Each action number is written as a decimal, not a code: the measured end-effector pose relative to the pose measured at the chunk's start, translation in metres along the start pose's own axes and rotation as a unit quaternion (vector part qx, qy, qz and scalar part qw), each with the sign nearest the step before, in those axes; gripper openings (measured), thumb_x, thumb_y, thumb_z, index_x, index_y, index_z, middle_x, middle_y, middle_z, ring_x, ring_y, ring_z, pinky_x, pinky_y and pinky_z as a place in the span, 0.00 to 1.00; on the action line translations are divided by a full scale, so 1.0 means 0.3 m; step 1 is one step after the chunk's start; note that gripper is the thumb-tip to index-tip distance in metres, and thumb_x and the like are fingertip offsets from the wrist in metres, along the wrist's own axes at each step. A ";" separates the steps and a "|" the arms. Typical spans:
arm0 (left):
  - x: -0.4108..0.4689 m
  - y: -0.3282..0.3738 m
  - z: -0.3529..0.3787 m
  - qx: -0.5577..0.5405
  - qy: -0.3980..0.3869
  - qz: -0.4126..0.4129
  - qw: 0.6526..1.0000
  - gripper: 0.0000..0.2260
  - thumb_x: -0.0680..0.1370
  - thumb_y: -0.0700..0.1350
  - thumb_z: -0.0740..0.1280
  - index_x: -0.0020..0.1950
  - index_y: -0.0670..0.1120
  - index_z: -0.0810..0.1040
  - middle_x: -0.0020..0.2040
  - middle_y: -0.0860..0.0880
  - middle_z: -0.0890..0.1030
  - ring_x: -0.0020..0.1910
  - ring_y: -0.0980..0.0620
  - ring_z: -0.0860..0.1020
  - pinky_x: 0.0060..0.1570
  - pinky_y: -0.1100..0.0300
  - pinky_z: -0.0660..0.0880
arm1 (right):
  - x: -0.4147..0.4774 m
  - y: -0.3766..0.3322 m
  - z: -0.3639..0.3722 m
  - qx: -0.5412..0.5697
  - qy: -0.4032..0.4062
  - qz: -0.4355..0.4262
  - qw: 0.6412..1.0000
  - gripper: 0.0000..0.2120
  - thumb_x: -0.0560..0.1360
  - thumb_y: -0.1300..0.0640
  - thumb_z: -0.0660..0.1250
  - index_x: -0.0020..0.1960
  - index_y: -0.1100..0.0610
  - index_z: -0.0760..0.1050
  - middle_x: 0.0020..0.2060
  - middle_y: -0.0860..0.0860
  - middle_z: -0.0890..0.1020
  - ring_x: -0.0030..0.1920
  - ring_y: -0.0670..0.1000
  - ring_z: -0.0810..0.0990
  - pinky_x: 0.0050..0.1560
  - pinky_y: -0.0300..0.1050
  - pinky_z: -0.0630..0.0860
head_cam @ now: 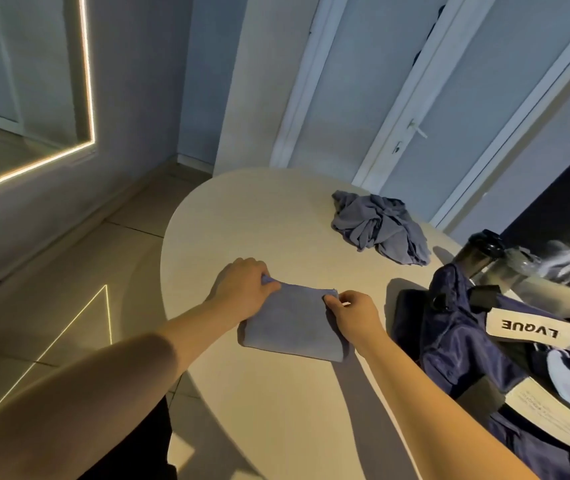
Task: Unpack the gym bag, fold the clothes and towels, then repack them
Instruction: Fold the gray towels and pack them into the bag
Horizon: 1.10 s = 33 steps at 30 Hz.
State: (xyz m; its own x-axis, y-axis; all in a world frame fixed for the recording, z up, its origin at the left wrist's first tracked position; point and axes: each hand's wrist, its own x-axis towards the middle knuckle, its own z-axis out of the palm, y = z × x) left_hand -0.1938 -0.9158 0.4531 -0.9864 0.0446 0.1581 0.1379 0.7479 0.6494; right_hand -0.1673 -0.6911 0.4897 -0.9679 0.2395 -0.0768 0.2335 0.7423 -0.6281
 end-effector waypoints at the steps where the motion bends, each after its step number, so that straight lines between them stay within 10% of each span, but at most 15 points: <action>1: 0.003 0.000 0.003 0.002 -0.002 -0.003 1.000 0.07 0.78 0.56 0.67 0.44 0.54 0.77 0.46 0.53 0.80 0.48 0.50 0.78 0.47 0.54 0.77 | 0.003 0.004 0.002 -0.002 0.001 0.006 1.000 0.14 0.81 0.46 0.64 0.51 0.57 0.80 0.46 0.54 0.84 0.48 0.56 0.81 0.54 0.53 0.80; 6: 0.000 0.030 -0.017 0.025 0.014 0.015 0.999 0.15 0.80 0.54 0.67 0.65 0.52 0.76 0.58 0.52 0.79 0.60 0.49 0.75 0.59 0.54 0.73 | -0.003 -0.025 -0.003 -0.087 0.040 0.008 0.995 0.19 0.81 0.43 0.64 0.64 0.56 0.76 0.57 0.55 0.82 0.53 0.57 0.81 0.53 0.51 0.79; 12: -0.076 0.046 -0.002 0.117 -0.079 0.199 0.970 0.24 0.85 0.58 0.52 0.77 0.51 0.69 0.79 0.51 0.66 0.79 0.51 0.59 0.78 0.55 0.54 | -0.102 -0.036 0.070 -0.125 0.050 -0.291 0.947 0.25 0.84 0.44 0.54 0.75 0.57 0.70 0.76 0.56 0.67 0.76 0.57 0.64 0.74 0.52 0.64; 20: -0.097 -0.011 0.052 0.212 -0.135 0.173 0.952 0.39 0.77 0.67 0.31 0.83 0.52 0.52 0.83 0.52 0.53 0.82 0.51 0.49 0.80 0.50 0.45 | -0.087 0.066 0.156 -0.210 -0.011 -0.269 0.940 0.50 0.73 0.29 0.24 0.81 0.54 0.59 0.80 0.53 0.60 0.81 0.53 0.54 0.80 0.47 0.45; 27: -0.042 0.023 0.018 0.238 -0.144 0.121 0.953 0.26 0.80 0.65 0.50 0.73 0.55 0.69 0.68 0.52 0.76 0.65 0.47 0.73 0.65 0.49 0.69 | -0.182 0.028 0.061 -0.106 0.066 -0.200 0.972 0.25 0.83 0.51 0.59 0.78 0.55 0.64 0.77 0.56 0.65 0.77 0.58 0.60 0.77 0.56 0.59; 30: -0.045 0.079 -0.022 0.178 -0.169 0.061 0.967 0.28 0.79 0.66 0.59 0.73 0.50 0.69 0.68 0.48 0.76 0.64 0.45 0.74 0.61 0.50 0.72 | -0.279 0.053 -0.011 -0.031 0.117 -0.103 0.987 0.25 0.80 0.53 0.64 0.75 0.54 0.64 0.62 0.53 0.76 0.61 0.55 0.75 0.58 0.50 0.76; 33: -0.042 0.131 -0.048 0.170 -0.215 -0.001 0.962 0.32 0.72 0.67 0.69 0.67 0.46 0.73 0.64 0.46 0.77 0.58 0.46 0.78 0.58 0.50 0.77 | -0.365 0.074 -0.059 0.033 0.004 0.009 0.999 0.28 0.79 0.49 0.65 0.73 0.58 0.61 0.52 0.51 0.79 0.47 0.53 0.80 0.40 0.43 0.76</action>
State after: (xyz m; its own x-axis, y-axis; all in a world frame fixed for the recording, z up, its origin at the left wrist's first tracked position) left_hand -0.1748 -0.8964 0.4874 -0.9425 0.2585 -0.2117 0.1718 0.9183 0.3566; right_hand -0.0545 -0.6898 0.4979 -0.9629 0.2573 -0.0817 0.2433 0.6957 -0.6759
